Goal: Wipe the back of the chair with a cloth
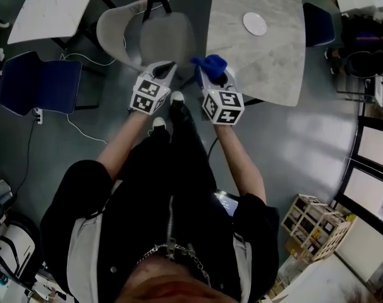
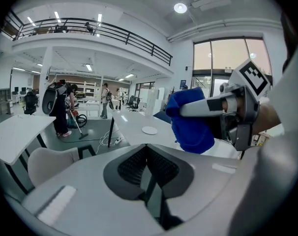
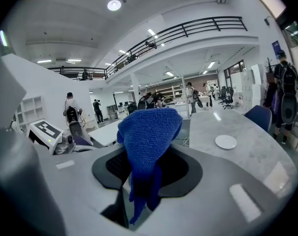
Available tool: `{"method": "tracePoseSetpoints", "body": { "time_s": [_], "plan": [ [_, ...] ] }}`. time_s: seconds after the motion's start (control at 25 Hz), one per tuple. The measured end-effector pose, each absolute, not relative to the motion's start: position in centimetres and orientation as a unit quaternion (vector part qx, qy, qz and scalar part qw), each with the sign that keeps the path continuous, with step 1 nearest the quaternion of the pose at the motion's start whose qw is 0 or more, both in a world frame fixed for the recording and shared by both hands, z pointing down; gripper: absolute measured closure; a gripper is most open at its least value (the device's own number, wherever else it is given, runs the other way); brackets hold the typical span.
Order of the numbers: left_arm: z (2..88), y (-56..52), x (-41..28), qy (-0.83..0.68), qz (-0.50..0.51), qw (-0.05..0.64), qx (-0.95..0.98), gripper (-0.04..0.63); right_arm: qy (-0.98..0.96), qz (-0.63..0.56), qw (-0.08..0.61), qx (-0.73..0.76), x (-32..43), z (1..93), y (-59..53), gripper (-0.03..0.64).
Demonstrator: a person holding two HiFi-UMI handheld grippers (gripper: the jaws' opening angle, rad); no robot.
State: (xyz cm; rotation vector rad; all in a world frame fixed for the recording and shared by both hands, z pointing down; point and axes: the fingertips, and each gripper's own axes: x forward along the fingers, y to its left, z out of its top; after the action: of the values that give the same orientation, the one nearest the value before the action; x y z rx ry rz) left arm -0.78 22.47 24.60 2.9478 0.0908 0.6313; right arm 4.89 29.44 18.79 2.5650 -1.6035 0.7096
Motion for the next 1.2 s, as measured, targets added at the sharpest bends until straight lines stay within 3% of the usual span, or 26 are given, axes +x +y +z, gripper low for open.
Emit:
{"method": "tracePoseSetpoints", "body": {
  "time_s": [0.6,1.2],
  "plan": [
    [26.9,6.3,8.4,-0.101,0.235,0.081,0.963,0.584,-0.629,0.261,0.023,0.732,16.2,23.0,9.0,0.476],
    [31.9,-2.7,8.9,-0.17,0.272,0.119,0.94,0.584,-0.647,0.322,0.043,0.69,18.7,31.2,-1.3,0.476]
  ]
}}
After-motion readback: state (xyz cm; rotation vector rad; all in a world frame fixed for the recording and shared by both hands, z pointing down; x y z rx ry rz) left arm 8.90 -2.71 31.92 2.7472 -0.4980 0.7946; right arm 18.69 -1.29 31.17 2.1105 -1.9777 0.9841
